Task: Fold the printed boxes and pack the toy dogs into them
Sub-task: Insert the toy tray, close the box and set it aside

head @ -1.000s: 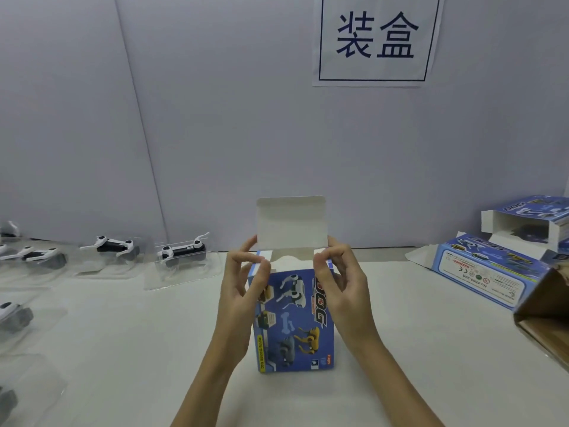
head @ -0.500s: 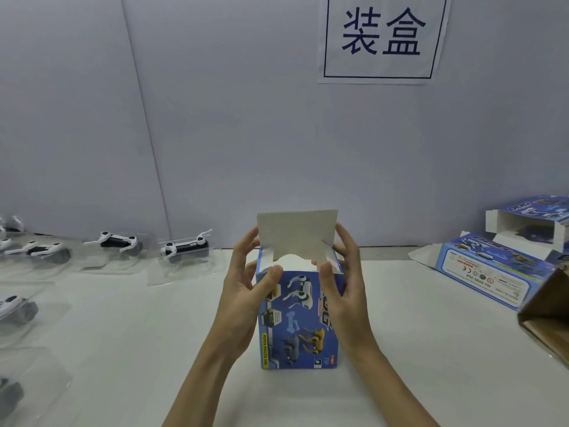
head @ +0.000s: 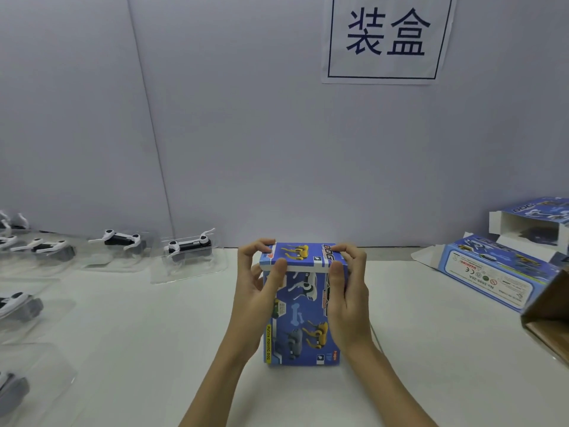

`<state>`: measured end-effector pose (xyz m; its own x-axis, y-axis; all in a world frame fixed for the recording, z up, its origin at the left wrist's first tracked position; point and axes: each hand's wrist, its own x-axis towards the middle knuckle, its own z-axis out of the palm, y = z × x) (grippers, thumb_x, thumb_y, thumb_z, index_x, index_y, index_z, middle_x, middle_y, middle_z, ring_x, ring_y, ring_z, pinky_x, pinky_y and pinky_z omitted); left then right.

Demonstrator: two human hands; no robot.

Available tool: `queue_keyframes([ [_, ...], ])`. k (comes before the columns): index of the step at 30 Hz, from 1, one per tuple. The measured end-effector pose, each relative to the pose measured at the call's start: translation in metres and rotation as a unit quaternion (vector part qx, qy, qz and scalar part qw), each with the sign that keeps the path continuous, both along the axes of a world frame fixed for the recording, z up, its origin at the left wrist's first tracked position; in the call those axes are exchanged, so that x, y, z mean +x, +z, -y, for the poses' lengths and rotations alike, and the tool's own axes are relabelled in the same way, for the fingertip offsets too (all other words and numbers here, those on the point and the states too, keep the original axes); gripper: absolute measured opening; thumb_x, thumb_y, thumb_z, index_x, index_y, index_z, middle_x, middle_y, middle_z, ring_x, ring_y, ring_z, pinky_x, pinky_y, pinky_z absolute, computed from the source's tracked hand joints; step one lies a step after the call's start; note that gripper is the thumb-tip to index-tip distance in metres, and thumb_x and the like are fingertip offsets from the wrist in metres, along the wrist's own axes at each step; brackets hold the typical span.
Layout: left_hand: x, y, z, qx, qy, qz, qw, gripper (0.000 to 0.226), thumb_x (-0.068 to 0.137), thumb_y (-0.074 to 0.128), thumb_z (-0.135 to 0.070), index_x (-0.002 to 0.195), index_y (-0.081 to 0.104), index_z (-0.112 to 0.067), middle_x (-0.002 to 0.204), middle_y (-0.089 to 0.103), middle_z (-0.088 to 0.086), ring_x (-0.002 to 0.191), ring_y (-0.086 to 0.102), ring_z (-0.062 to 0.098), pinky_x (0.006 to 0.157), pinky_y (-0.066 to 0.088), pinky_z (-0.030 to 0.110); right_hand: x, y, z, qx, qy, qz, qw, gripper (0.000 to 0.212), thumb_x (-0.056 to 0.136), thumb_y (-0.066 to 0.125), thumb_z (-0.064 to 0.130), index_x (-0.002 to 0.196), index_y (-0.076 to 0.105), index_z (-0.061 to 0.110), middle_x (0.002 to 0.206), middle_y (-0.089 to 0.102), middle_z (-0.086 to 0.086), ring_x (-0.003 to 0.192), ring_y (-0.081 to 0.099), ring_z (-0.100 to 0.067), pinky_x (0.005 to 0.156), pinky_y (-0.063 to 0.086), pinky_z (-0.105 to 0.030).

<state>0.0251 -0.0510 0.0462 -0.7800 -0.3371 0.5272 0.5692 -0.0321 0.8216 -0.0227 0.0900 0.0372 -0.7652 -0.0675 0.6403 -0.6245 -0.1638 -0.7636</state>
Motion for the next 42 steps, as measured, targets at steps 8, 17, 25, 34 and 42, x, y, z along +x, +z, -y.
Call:
queue_keyframes([
  [8,0.001,-0.007,-0.003,-0.010,0.071,0.038,0.997,0.063,0.079,0.075,-0.063,0.129,0.045,-0.041,0.128,0.067,-0.007,0.114,0.072,0.026,0.078,0.065,0.045,0.003,0.007,-0.003,-0.041,0.050,0.063,0.996,0.074,0.080,0.053,0.087,0.138,0.034,0.045,0.119,0.070,-0.001,0.107,0.073,-0.028,0.078,0.064,-0.038],
  [17,0.003,-0.010,-0.005,-0.080,0.057,-0.022,0.995,0.027,0.101,0.062,-0.035,0.124,0.050,-0.042,0.130,0.062,0.009,0.116,0.070,0.029,0.081,0.064,0.042,0.000,0.010,0.003,-0.056,0.052,0.093,0.993,0.057,0.074,0.059,0.089,0.110,0.050,0.045,0.114,0.071,0.002,0.104,0.074,-0.025,0.067,0.063,-0.032],
  [25,0.003,-0.003,-0.003,-0.070,0.089,-0.036,0.993,0.040,0.103,0.059,-0.034,0.135,0.048,-0.055,0.157,0.040,-0.002,0.138,0.054,0.026,0.090,0.062,0.043,-0.003,0.007,-0.001,-0.042,0.084,0.102,0.990,0.047,0.100,0.033,0.057,0.131,0.054,0.029,0.122,0.072,-0.002,0.107,0.074,-0.020,0.068,0.059,-0.022],
  [34,0.007,0.001,0.007,-0.096,0.089,-0.025,0.991,0.047,0.099,0.062,-0.025,0.140,0.043,-0.040,0.148,0.044,-0.012,0.128,0.063,0.024,0.080,0.065,0.047,0.002,0.000,0.006,0.012,0.038,0.060,0.997,0.035,0.108,0.031,0.044,0.138,0.050,0.044,0.119,0.072,0.005,0.109,0.073,-0.016,0.072,0.062,-0.025],
  [42,0.007,0.004,0.009,-0.121,0.129,0.000,0.984,0.099,0.082,0.081,-0.054,0.153,0.015,-0.066,0.142,0.040,-0.045,0.119,0.060,-0.007,0.084,0.060,0.022,-0.007,-0.003,0.002,0.007,0.027,0.100,0.995,0.025,0.107,0.036,0.045,0.122,0.055,0.049,0.106,0.074,0.011,0.100,0.075,-0.013,0.065,0.061,-0.023],
])
